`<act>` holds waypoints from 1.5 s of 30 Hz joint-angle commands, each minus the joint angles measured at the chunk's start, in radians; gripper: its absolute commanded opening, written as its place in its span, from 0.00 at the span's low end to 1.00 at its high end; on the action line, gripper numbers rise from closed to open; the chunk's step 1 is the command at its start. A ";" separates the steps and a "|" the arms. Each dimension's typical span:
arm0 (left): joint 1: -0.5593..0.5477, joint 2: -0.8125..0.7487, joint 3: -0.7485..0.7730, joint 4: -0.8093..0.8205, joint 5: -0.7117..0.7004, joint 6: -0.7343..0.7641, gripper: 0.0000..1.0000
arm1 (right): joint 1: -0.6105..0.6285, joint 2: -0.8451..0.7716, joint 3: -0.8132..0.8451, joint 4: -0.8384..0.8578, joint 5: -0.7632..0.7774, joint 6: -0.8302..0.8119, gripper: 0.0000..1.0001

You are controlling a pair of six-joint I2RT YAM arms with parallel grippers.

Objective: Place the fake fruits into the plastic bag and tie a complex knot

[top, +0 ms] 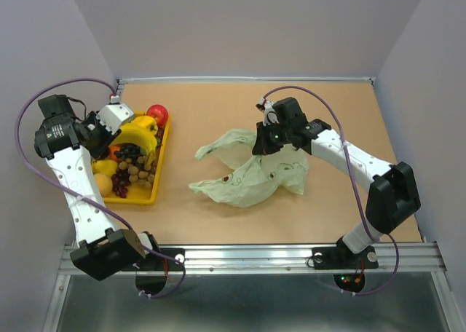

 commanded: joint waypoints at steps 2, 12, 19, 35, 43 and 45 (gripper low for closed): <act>-0.043 -0.023 -0.025 -0.012 0.304 -0.264 0.00 | -0.004 -0.019 0.069 0.065 -0.067 0.086 0.00; -0.353 -0.237 -0.329 0.213 0.447 -0.548 0.00 | -0.006 0.012 0.106 0.123 -0.037 0.178 0.00; -0.503 -0.186 -0.409 0.343 0.480 -0.779 0.00 | -0.004 0.030 0.111 0.154 -0.041 0.198 0.00; -0.550 -0.097 -0.435 0.227 0.450 -0.531 0.00 | -0.031 0.054 0.170 0.159 0.013 0.203 0.01; -0.550 0.017 -0.369 0.424 0.485 -0.878 0.00 | -0.029 0.004 0.088 0.166 -0.064 0.095 0.01; -0.550 0.038 -0.355 0.451 0.470 -0.919 0.00 | -0.029 -0.003 0.080 0.165 -0.083 0.072 0.00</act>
